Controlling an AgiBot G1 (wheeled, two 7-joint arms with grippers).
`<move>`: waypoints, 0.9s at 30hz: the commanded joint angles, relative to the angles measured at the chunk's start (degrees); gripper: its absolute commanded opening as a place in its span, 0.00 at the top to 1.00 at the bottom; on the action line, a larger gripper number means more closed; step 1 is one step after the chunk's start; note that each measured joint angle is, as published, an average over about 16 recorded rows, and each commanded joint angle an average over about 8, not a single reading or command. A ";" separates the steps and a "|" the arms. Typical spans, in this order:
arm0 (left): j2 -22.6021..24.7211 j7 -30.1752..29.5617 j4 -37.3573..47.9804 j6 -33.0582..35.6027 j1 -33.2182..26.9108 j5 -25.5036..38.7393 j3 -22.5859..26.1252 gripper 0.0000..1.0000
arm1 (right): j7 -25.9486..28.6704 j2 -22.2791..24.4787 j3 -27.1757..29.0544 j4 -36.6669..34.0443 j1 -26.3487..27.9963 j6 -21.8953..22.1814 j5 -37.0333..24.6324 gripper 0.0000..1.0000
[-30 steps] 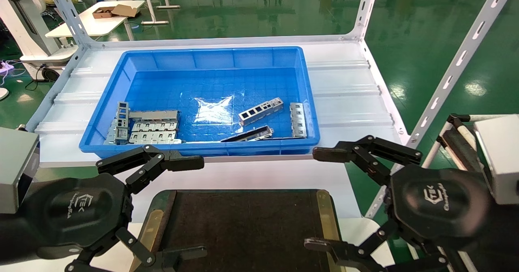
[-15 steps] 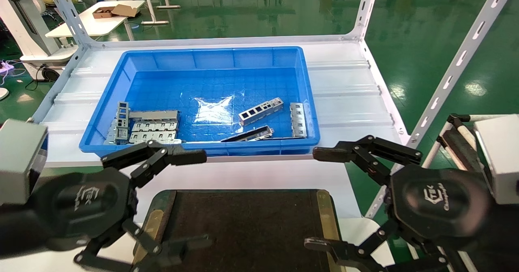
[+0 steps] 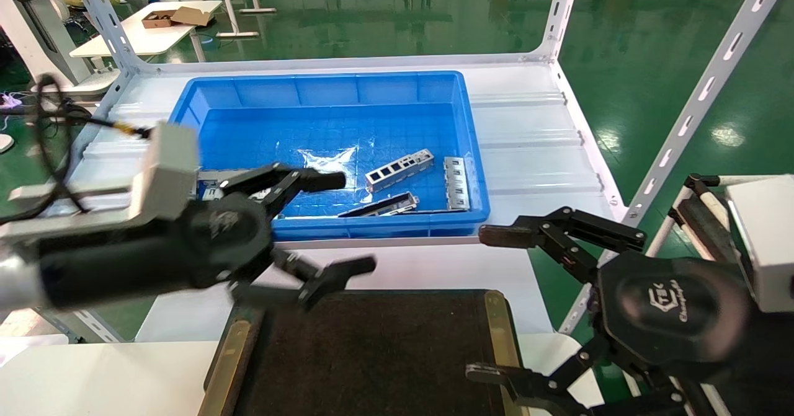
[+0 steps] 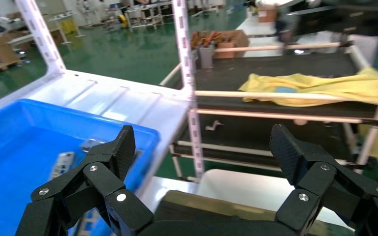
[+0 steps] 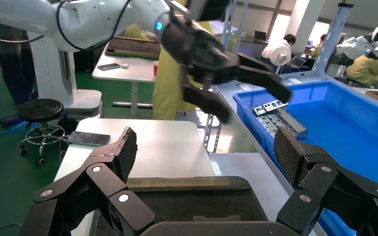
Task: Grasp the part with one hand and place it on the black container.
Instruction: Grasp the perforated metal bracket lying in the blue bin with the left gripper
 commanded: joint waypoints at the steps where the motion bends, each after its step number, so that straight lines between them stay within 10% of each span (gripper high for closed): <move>1: 1.58 -0.32 0.91 -1.33 -1.41 1.90 0.92 0.00 | 0.00 0.00 0.00 0.00 0.00 0.00 0.00 0.00; 27: 27.40 12.05 41.75 -17.07 -20.46 16.87 7.71 0.00 | -0.01 0.00 -0.01 0.00 0.00 0.00 0.01 0.00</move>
